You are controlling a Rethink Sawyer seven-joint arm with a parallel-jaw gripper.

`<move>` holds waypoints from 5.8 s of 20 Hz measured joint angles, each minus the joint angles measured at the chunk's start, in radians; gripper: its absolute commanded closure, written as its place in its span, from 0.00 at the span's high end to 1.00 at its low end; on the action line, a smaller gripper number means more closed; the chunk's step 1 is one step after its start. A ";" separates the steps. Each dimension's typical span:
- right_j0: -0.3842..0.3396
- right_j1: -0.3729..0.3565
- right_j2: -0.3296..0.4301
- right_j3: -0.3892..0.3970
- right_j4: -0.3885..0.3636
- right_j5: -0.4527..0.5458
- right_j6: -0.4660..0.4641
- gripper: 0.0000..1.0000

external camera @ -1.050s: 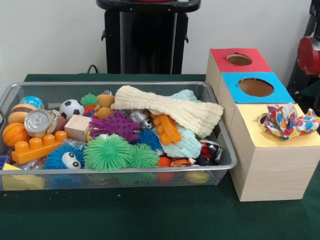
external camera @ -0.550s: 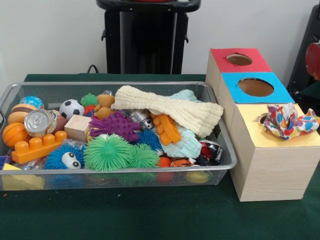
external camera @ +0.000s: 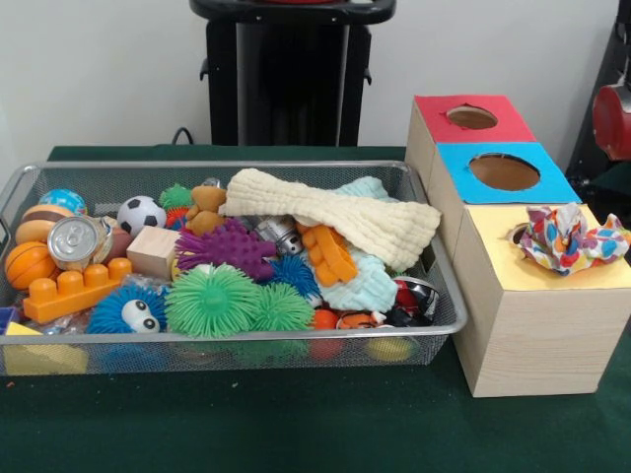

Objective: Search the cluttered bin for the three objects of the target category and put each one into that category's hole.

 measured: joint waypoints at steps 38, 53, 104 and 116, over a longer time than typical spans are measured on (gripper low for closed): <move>-0.068 -0.002 0.031 0.029 -0.052 -0.158 0.000 0.00; -0.066 -0.002 0.031 0.106 -0.078 -0.217 0.000 0.00; -0.018 -0.028 0.031 0.164 -0.088 -0.287 0.000 0.00; -0.036 -0.019 0.031 0.164 -0.088 -0.287 0.000 0.00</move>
